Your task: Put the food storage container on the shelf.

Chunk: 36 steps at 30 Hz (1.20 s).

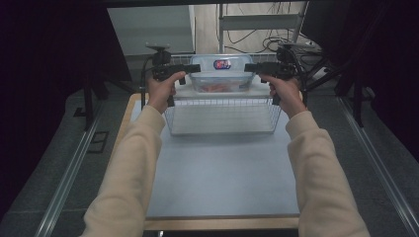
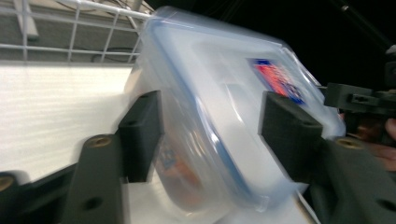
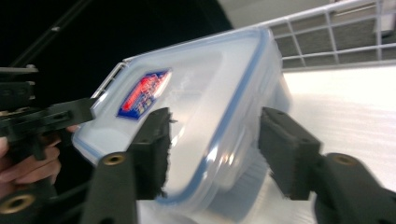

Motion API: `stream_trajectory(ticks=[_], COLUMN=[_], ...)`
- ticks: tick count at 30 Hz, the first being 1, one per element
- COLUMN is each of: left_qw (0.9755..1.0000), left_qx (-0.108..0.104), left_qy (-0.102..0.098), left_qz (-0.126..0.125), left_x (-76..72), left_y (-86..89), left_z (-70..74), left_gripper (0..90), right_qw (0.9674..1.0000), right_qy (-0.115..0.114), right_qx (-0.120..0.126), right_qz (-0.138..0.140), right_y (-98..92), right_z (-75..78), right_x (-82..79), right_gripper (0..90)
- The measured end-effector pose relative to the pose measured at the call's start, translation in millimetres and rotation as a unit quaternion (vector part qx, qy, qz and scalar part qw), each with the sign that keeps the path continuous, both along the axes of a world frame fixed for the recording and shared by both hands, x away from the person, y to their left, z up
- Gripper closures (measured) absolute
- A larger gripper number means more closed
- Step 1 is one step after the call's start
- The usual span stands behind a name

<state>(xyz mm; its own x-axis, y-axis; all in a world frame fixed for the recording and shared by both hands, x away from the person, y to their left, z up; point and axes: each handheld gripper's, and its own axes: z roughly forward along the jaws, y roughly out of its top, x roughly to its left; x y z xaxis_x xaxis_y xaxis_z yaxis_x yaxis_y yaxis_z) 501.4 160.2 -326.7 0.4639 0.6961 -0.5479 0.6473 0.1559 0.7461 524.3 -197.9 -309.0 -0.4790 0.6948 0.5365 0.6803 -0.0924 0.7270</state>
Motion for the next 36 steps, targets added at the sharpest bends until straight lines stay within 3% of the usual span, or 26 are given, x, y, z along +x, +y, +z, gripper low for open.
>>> stream_trajectory(ticks=[1, 8, 9, 11, 12, 14, 15, 16, 18, 24, 25, 26, 27, 29, 30, 31, 36], left_qw=[1.0000, 0.9999, 0.9998, 0.9998, 0.9995, 0.9992, 0.9988, 0.9988, 0.9980, 0.9948, 0.9941, 0.9941, 0.9935, 0.9931, 0.9931, 0.9932, 0.9944], left_qx=[0.000, 0.009, 0.007, 0.007, 0.009, 0.016, 0.016, 0.016, 0.021, 0.042, 0.042, 0.042, 0.042, 0.043, 0.043, 0.046, 0.037], left_qy=[-0.002, -0.008, -0.016, -0.020, -0.031, -0.037, -0.046, -0.046, -0.059, -0.092, -0.099, -0.099, -0.103, -0.104, -0.104, -0.099, -0.081], left_qz=[0.002, -0.003, -0.005, -0.004, -0.002, -0.001, 0.005, 0.005, 0.009, -0.007, -0.014, -0.014, -0.024, -0.034, -0.034, -0.040, -0.057], left_x=[-0.2, -4.8, -8.5, -11.0, -17.3, -21.0, -29.6, -29.6, -40.8, -82.3, -98.5, -98.5, -114.6, -130.1, -130.1, -144.1, -172.4], left_y=[-0.8, 0.5, 1.8, 2.4, 3.2, 3.5, 4.1, 4.1, 5.1, 5.7, 6.6, 6.6, 7.0, 7.0, 7.0, 6.8, 7.6], left_z=[-0.4, 1.0, 2.0, 2.8, 4.9, 5.9, 6.6, 6.6, 6.5, 2.4, -1.9, -1.9, -8.2, -17.0, -17.0, -27.4, -58.0], left_gripper=[38.0, 37.7, 36.4, 36.3, 35.6, 33.8, 33.1, 32.4, 31.8, 30.1, 30.1, 29.9, 29.7, 29.4, 29.2, 29.1, 28.6], right_qw=[0.9999, 0.9996, 0.9990, 0.9986, 0.9972, 0.9969, 0.9954, 0.9954, 0.9931, 0.9876, 0.9868, 0.9868, 0.9854, 0.9848, 0.9848, 0.9836, 0.9810], right_qy=[-0.003, -0.007, -0.024, -0.032, -0.055, -0.063, -0.085, -0.085, -0.104, -0.130, -0.133, -0.133, -0.138, -0.138, -0.138, -0.143, -0.147], right_qx=[0.004, 0.004, -0.006, -0.012, -0.023, -0.024, -0.034, -0.034, -0.052, -0.080, -0.082, -0.082, -0.084, -0.081, -0.081, -0.079, -0.086], right_qz=[-0.012, -0.027, -0.037, -0.041, -0.046, -0.040, -0.027, -0.027, -0.012, 0.038, 0.043, 0.043, 0.054, 0.066, 0.066, 0.077, 0.093], right_y=[1.1, 1.7, -0.5, -1.4, -3.7, -5.1, -7.3, -7.3, -8.9, -16.5, -17.9, -17.9, -21.5, -26.3, -26.3, -32.0, -43.9], right_z=[-1.3, -1.7, 0.0, 1.2, 5.0, 6.8, 9.4, 9.4, 11.0, 4.5, 1.8, 1.8, -4.9, -13.5, -13.5, -25.6, -55.6], right_x=[-0.5, -4.6, -8.3, -10.3, -17.5, -21.6, -31.0, -31.0, -43.1, -83.1, -89.3, -89.3, -101.2, -113.4, -113.4, -127.4, -156.0], right_gripper=[42.5, 36.8, 33.2, 32.4, 30.8, 30.6, 29.0, 29.0, 27.3, 24.3, 24.2, 24.2, 23.8, 23.5, 23.5, 23.2, 23.1])
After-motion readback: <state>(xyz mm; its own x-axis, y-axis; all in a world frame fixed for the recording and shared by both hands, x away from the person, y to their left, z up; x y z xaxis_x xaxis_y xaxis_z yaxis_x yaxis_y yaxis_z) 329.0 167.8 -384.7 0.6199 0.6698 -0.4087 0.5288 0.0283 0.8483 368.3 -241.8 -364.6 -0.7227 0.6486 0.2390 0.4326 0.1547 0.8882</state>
